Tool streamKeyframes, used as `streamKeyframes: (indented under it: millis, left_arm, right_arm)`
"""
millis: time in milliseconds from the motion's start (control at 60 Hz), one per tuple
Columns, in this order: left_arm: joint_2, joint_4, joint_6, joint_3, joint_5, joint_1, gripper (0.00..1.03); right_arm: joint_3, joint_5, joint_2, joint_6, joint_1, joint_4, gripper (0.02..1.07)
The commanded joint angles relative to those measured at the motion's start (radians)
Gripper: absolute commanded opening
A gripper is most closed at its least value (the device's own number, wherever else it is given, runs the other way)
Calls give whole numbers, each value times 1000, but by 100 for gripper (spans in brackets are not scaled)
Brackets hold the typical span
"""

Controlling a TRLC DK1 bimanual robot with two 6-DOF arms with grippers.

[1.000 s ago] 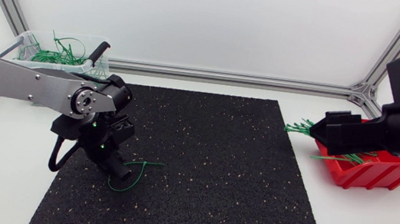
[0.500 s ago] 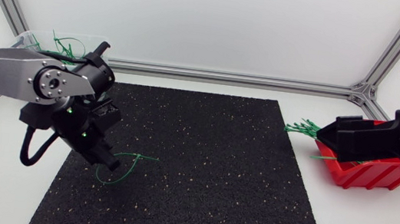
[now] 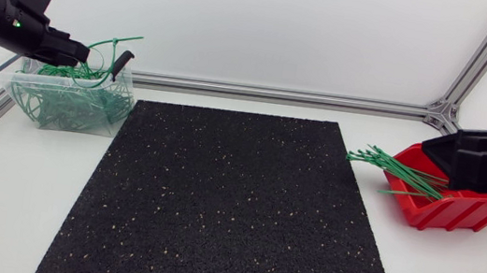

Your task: Take a green cable tie from the red box, thread the tail through the head to close it, then place it in the transparent bin on the left.

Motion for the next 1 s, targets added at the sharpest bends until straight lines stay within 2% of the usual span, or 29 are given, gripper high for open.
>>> streamKeyframes:
  millis: [0, 217, 650, 833, 983]
  left_arm:
    - [49, 40, 12, 31, 3, 52, 4]
    - [146, 216, 11, 45, 17, 160, 4]
    - [327, 578, -41, 82, 2, 201, 4]
    - [459, 593, -67, 203, -4, 261, 4]
    - [479, 641, -78, 198, -3, 284, 4]
  right_arm:
    - [-39, 28, -46, -33, 6, 28, 102]
    - [-102, 77, -178, -72, 8, 91, 102]
    - [-243, 115, -414, -155, -5, 129, 102]
    - [-291, 126, -509, -199, -15, 157, 102]
    - [-337, 134, -584, -231, -29, 180, 102]
